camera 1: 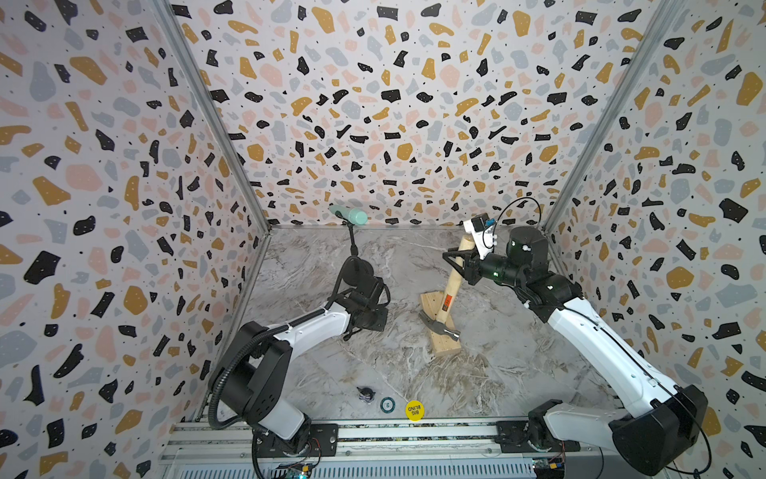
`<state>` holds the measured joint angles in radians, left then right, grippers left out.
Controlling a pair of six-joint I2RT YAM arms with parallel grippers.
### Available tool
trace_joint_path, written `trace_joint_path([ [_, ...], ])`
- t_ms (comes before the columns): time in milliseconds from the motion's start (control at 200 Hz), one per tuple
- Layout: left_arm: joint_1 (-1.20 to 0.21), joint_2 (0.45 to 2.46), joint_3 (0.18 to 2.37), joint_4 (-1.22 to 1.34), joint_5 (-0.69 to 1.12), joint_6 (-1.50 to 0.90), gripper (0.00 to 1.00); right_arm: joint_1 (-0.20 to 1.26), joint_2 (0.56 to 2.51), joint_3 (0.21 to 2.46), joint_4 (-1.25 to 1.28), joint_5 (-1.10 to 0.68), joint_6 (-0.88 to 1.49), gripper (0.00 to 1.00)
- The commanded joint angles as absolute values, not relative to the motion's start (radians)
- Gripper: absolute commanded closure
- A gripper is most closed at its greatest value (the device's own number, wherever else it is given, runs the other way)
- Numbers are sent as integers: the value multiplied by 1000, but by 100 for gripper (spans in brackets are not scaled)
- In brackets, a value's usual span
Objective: Use a claw hammer to pull out a nail
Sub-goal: Place the nail at the center of the board.
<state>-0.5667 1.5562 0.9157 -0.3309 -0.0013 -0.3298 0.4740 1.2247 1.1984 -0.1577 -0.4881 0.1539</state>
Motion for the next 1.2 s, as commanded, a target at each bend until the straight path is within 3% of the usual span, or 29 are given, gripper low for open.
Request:
trace_joint_path([
  [0, -563, 1559, 896, -293, 0, -351, 100, 500, 1154, 1272, -87, -449, 139, 100],
  [1196, -563, 1638, 822, -234, -3, -395, 100, 534, 1137, 1275, -84, -415, 115, 100],
])
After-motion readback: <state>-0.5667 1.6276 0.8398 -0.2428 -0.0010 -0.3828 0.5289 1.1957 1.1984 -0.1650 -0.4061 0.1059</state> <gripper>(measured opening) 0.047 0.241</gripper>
